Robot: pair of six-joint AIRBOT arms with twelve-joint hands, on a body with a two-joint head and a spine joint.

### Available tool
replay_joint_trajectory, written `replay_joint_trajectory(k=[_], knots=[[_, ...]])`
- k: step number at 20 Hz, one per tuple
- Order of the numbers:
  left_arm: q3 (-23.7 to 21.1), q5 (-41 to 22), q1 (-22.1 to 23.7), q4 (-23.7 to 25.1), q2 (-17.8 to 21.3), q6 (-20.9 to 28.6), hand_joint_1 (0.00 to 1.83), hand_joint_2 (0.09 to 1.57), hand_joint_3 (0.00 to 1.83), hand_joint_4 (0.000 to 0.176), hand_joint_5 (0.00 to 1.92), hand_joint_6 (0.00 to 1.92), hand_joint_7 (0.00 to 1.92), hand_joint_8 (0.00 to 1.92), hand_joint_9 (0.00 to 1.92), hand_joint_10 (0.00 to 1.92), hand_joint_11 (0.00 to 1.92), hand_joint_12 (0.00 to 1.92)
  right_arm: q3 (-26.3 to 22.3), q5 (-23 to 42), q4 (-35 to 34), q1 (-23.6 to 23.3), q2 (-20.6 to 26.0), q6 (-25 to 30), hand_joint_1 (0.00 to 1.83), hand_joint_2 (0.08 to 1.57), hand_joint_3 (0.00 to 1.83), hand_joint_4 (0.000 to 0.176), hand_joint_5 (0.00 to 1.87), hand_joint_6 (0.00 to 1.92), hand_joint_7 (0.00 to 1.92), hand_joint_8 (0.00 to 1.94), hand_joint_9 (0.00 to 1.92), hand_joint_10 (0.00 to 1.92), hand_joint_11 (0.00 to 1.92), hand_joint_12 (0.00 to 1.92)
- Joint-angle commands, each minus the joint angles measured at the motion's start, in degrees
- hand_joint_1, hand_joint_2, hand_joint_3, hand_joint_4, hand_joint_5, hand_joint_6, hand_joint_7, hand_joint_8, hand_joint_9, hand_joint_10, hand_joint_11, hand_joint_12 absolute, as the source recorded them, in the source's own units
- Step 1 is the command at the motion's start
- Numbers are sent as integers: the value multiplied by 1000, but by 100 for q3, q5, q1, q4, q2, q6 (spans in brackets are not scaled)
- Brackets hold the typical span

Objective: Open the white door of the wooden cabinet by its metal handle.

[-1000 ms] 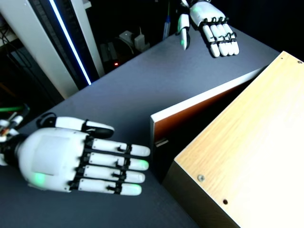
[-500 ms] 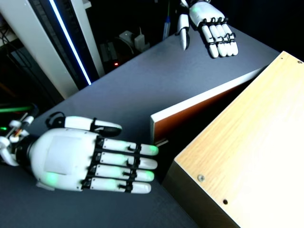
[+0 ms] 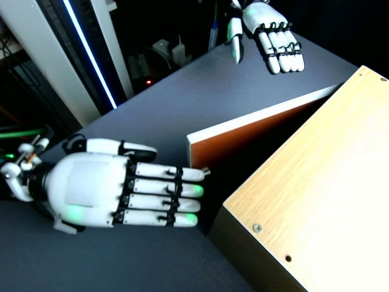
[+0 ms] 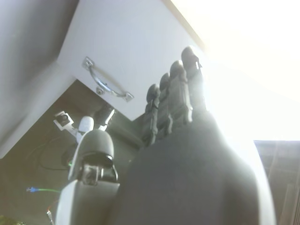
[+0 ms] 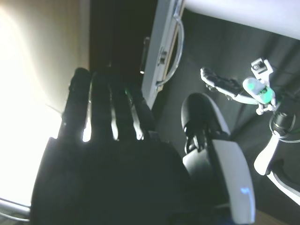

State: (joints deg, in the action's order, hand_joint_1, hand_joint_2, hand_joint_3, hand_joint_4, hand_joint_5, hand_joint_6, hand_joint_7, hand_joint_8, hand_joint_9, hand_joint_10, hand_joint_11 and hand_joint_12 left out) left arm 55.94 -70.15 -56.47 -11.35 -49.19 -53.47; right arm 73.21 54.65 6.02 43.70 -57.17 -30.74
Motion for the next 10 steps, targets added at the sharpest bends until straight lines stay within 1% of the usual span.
replay_joint_trajectory(k=[1,2,5,7,10], knots=[[32,-745,29,-14,-18,27,18,1505,6,0,75,1,42,1,55,1,13,189,-33,811,-115,-86,39,19,161,1450,0,0,0,0,0,0,0,0,0,0],[33,-745,25,-20,-19,27,65,1507,2,0,94,5,61,5,75,6,37,203,-63,838,-91,-79,45,19,209,1460,1,0,0,0,0,0,0,0,0,0],[38,-741,12,-32,-41,27,78,1511,2,0,90,1,70,5,83,6,40,206,-119,865,44,-77,47,20,194,1467,2,0,0,0,0,0,0,0,10,4],[37,-757,11,-23,-37,28,81,1509,1,0,82,0,57,0,70,0,27,201,-184,901,146,-77,70,20,220,1452,0,0,0,0,0,0,0,0,3,1],[14,-844,-28,-22,-29,44,171,1502,0,0,83,2,62,2,74,1,37,207,-257,1007,230,-77,76,20,145,1432,0,0,0,0,0,0,0,0,12,5]])
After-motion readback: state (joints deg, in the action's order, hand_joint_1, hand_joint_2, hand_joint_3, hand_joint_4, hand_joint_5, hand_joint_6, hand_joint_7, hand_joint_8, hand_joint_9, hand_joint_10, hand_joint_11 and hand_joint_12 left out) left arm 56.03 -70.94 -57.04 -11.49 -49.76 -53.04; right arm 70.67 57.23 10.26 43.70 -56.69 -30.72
